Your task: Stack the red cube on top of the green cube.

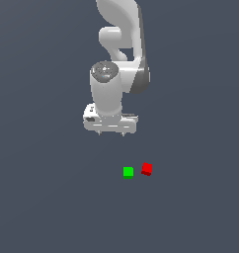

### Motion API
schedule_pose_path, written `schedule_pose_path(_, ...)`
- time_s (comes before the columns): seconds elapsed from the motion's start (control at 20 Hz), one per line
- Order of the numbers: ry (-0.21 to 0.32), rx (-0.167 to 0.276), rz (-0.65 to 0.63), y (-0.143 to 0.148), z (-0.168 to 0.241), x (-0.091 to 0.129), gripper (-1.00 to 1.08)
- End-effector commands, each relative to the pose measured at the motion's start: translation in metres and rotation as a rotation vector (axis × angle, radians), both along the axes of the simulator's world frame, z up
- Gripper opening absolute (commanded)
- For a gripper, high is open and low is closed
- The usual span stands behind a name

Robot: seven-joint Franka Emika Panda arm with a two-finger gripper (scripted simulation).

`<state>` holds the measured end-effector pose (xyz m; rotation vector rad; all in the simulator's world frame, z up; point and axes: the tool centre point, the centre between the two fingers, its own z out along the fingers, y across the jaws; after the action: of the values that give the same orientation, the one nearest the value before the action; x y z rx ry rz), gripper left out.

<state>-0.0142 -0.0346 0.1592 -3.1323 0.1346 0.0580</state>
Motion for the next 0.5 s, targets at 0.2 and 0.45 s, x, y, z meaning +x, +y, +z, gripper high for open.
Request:
schedule_pose_path(0.2,-0.001,0.0,-0.004,0.004,-0.002,0.002,1.0)
schedule_pose_path(0.45,-0.004,-0.001,-0.023,0.019,-0.01,0.009,1.0)
